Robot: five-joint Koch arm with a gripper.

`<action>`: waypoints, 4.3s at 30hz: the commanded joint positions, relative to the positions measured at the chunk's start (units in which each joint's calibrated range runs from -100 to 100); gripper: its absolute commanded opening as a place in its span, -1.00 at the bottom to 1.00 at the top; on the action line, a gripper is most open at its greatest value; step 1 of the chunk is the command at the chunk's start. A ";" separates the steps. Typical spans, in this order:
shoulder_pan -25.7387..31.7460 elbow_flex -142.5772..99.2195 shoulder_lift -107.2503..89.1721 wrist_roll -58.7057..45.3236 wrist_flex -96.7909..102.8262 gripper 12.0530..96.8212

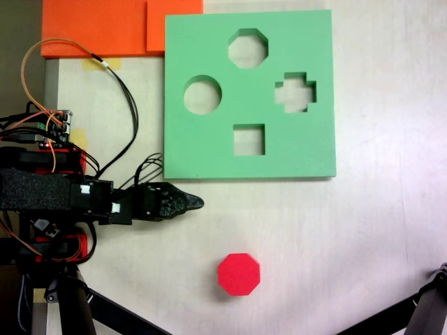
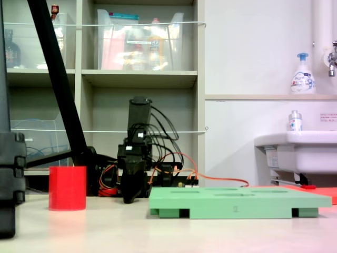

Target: Put the octagonal pillar block into the corresponding hole

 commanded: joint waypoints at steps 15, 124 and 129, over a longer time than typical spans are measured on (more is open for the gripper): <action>0.05 -0.88 -0.55 0.24 -5.33 -0.12; -9.43 123.54 101.97 46.64 -93.73 0.97; -9.47 123.05 102.25 46.30 -94.69 0.27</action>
